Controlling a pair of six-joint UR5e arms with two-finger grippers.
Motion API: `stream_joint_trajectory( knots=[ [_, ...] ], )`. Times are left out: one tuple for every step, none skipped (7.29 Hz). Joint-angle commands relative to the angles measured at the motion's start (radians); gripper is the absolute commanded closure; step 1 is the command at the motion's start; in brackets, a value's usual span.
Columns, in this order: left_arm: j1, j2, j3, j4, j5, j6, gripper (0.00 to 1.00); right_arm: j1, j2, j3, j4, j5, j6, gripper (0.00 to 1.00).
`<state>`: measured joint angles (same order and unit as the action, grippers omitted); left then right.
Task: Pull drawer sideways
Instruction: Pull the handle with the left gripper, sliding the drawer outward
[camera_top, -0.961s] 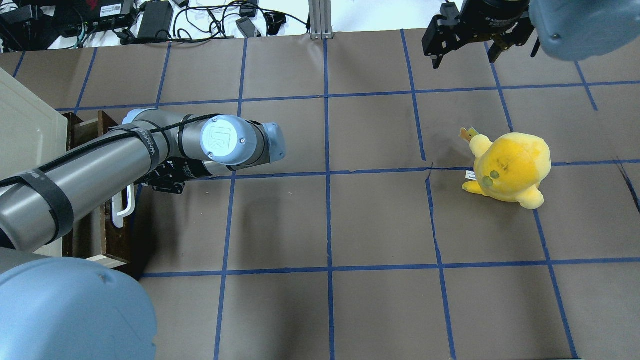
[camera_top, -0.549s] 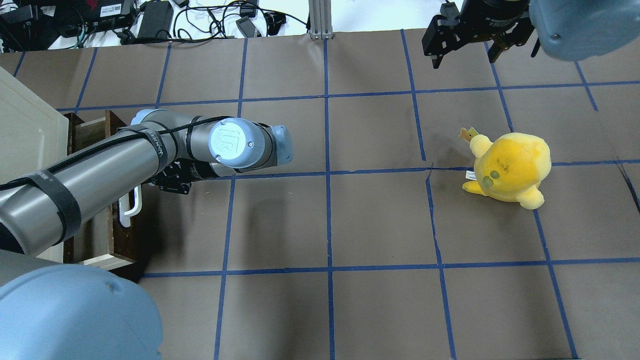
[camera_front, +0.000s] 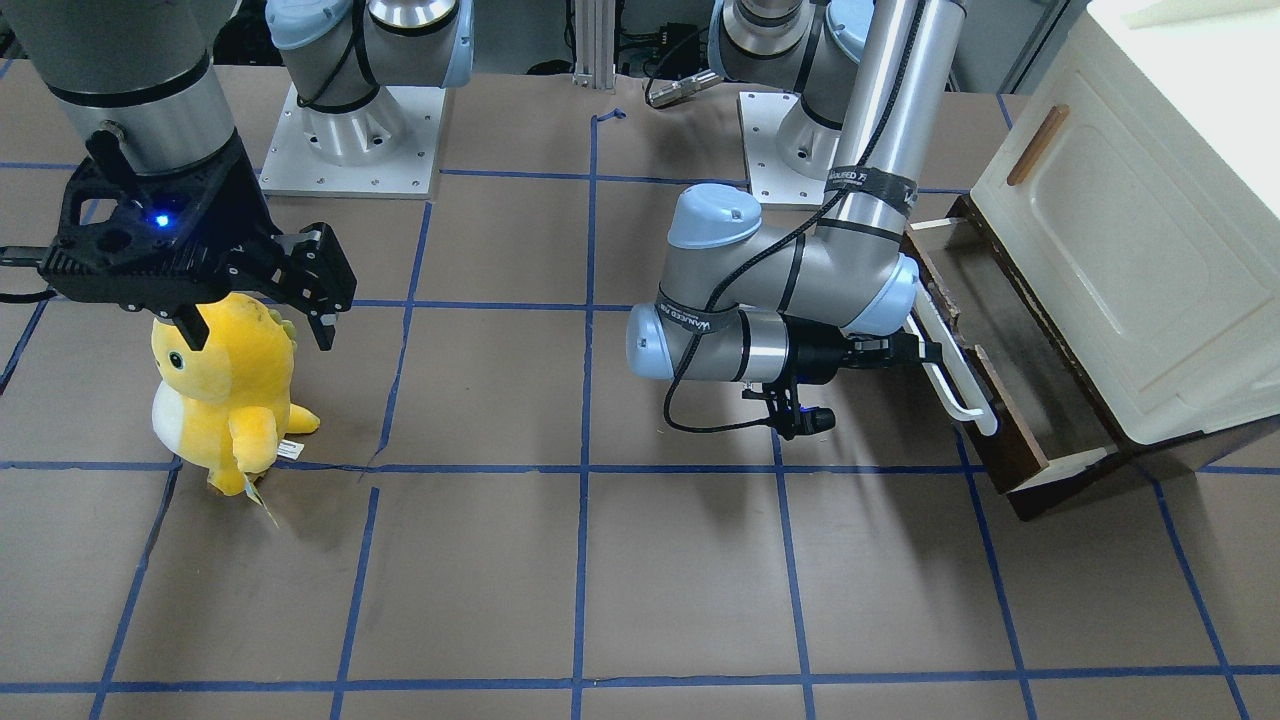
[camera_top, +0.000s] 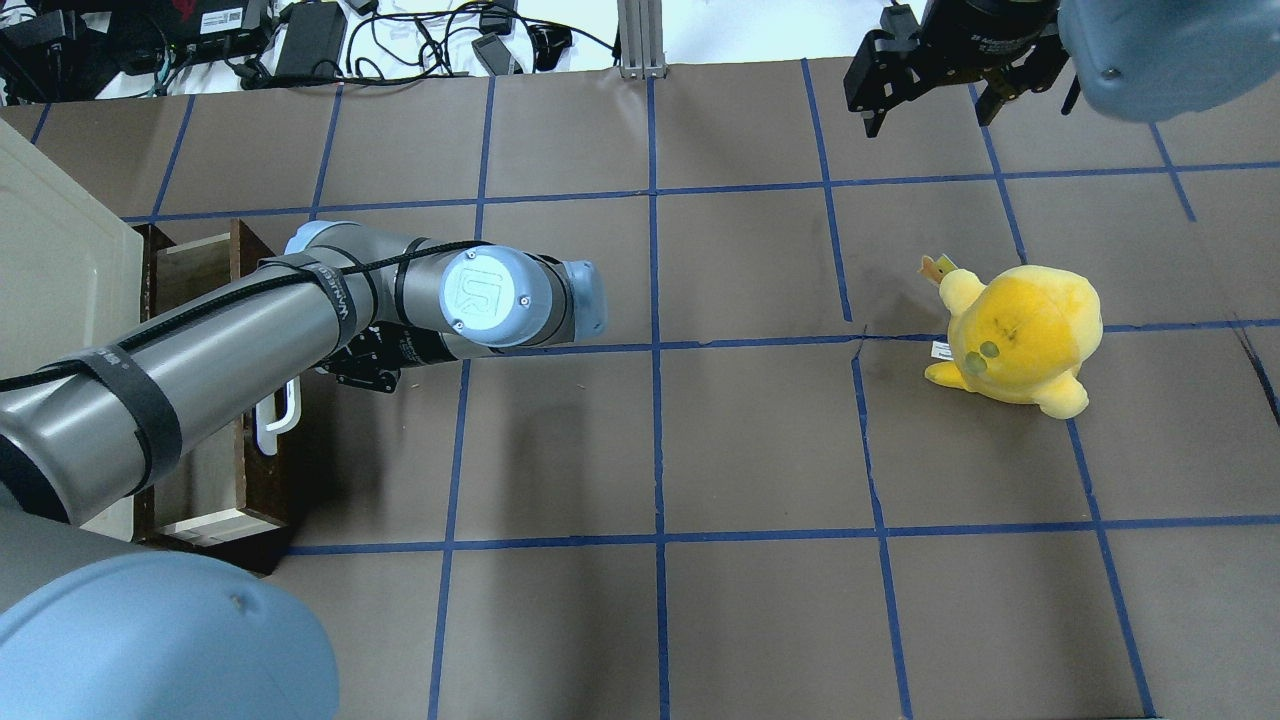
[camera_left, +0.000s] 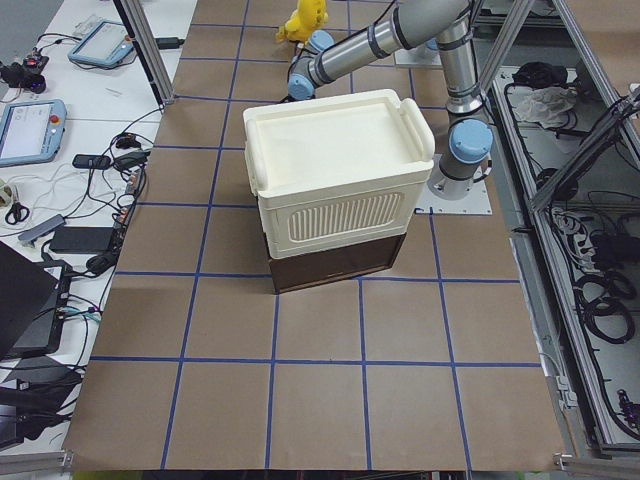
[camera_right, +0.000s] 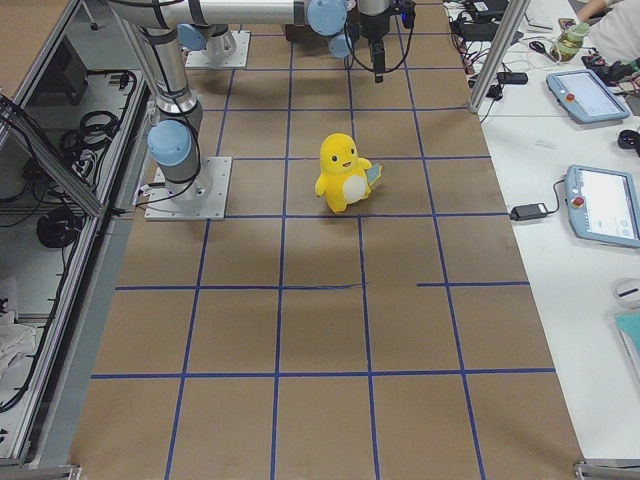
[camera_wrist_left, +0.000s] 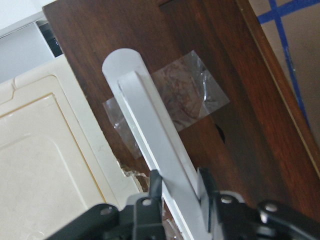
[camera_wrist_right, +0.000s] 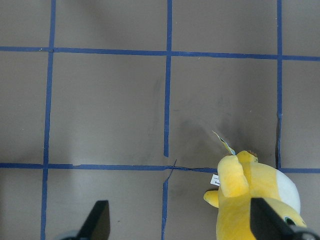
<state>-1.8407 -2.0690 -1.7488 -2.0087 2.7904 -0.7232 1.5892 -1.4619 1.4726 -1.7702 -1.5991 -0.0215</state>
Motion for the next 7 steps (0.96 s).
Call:
stream_joint_trajectory(
  knots=[
    [-0.015, 0.001, 0.0, 0.004, 0.001, 0.011, 0.76, 0.0, 0.0, 0.0, 0.0, -0.001, 0.0, 0.0],
    [-0.015, -0.003, 0.002, 0.005, 0.001, 0.014, 0.76, 0.0, 0.0, 0.0, 0.0, -0.001, 0.0, 0.0],
    [-0.015, -0.003, 0.0, 0.005, 0.001, 0.014, 0.75, 0.0, 0.0, 0.0, 0.0, -0.001, 0.0, 0.0],
    [-0.015, -0.002, 0.002, 0.005, 0.003, 0.018, 0.75, 0.0, 0.0, 0.0, 0.0, -0.001, 0.0, 0.0],
    [-0.015, -0.005, 0.002, 0.005, 0.003, 0.018, 0.7, 0.0, 0.0, 0.0, 0.0, 0.001, 0.0, 0.0],
    [-0.015, -0.002, 0.002, 0.004, 0.004, 0.019, 0.69, 0.0, 0.0, 0.0, 0.0, -0.001, 0.0, 0.0],
    [-0.017, 0.018, 0.002, 0.004, 0.008, 0.04, 0.66, 0.0, 0.0, 0.0, 0.0, -0.001, 0.0, 0.0]
  ],
)
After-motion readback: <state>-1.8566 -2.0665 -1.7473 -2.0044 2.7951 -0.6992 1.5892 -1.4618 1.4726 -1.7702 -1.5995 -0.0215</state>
